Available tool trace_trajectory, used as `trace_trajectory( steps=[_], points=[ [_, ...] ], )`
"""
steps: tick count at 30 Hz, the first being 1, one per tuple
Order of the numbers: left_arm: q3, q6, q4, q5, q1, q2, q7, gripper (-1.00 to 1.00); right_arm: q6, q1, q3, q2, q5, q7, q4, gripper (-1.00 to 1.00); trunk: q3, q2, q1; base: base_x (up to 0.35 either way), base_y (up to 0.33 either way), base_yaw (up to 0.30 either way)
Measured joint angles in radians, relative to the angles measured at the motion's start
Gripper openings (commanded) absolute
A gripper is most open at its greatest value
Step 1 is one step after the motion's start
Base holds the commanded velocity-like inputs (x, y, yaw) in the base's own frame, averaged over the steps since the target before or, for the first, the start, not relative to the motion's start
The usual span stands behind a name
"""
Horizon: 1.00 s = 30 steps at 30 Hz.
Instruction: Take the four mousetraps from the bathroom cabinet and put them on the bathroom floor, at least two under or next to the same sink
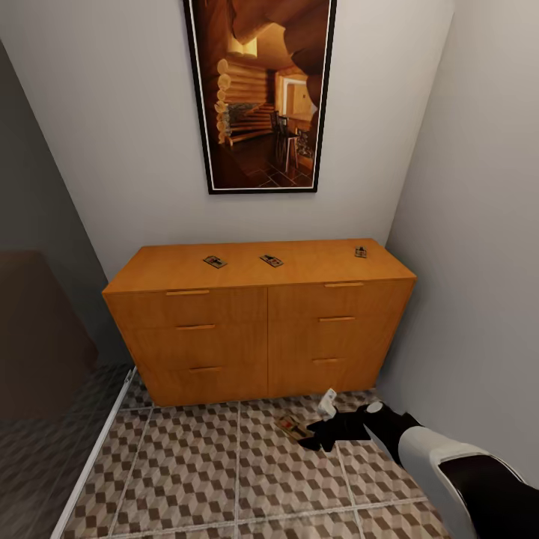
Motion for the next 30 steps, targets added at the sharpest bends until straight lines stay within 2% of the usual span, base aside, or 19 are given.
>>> trace_trajectory(
  steps=[3, 6, 9, 14, 18, 22, 23, 25, 27, 29, 30],
  points=[
    [0.000, -0.001, 0.000, 0.000, 0.000, 0.002, -0.001, 1.00, -0.106, 0.098, -0.002, -0.012, 0.003, -0.044, 0.002, -1.00, 0.000, 0.000, 0.000, 0.000, 0.000, 0.000],
    [0.000, -0.001, 0.000, 0.000, 0.000, 0.005, -0.001, 1.00, -0.144, 0.174, -0.001, -0.020, 0.003, -0.080, 0.002, -1.00, 0.000, 0.000, 0.000, 0.000, 0.000, 0.000],
    [0.000, -0.001, 0.000, -0.001, 0.000, 0.006, -0.002, 1.00, -0.174, 0.224, -0.006, -0.026, 0.000, -0.118, 0.002, -1.00, 0.000, 0.000, 0.000, 0.000, 0.000, 0.000],
    [0.003, 0.000, -0.001, 0.000, 0.000, 0.006, 0.000, 1.00, -0.273, 0.318, -0.004, -0.046, 0.000, -0.200, 0.003, -1.00, 0.000, 0.000, 0.000, 0.000, 0.000, 0.000],
    [0.007, 0.001, -0.002, 0.001, 0.000, 0.003, 0.001, 1.00, -0.317, 0.370, -0.008, -0.051, -0.004, -0.256, 0.003, -1.00, 0.000, 0.000, 0.000, 0.000, 0.000, 0.000],
    [0.007, 0.007, -0.006, -0.001, -0.001, -0.013, 0.002, 1.00, -0.387, 0.428, -0.008, -0.053, -0.009, -0.309, 0.004, -1.00, 0.000, 0.000, 0.000, 0.000, 0.000, 0.000],
    [0.004, 0.087, -0.037, -0.005, -0.001, -0.031, 0.003, 1.00, -0.413, 0.451, -0.008, -0.053, -0.022, -0.333, 0.005, -1.00, 0.000, 0.000, 0.000, 0.000, 0.000, 0.000],
    [0.007, 0.281, -0.146, -0.002, -0.003, -0.041, 0.007, 1.00, -0.424, 0.466, -0.012, -0.053, -0.050, -0.365, 0.005, -1.00, 0.000, 0.000, 0.000, 0.000, 0.000, 0.000],
    [0.008, 0.409, -0.239, -0.001, -0.003, -0.044, 0.009, 1.00, -0.427, 0.475, -0.013, -0.053, -0.069, -0.381, 0.005, -1.00, 0.000, 0.000, 0.000, 0.000, 0.000, 0.000],
    [0.007, 0.676, -0.443, -0.001, -0.004, -0.047, 0.010, 1.00, -0.431, 0.491, -0.013, -0.053, -0.127, -0.404, 0.004, -1.00, 0.000, 0.000, 0.000, 0.000, 0.000, 0.000],
    [0.006, 0.743, -0.499, -0.001, -0.004, -0.047, 0.010, 1.00, -0.432, 0.495, -0.013, -0.054, -0.149, -0.409, 0.004, -1.00, 0.000, 0.000, 0.000, 0.000, 0.000, 0.000]
  ],
)
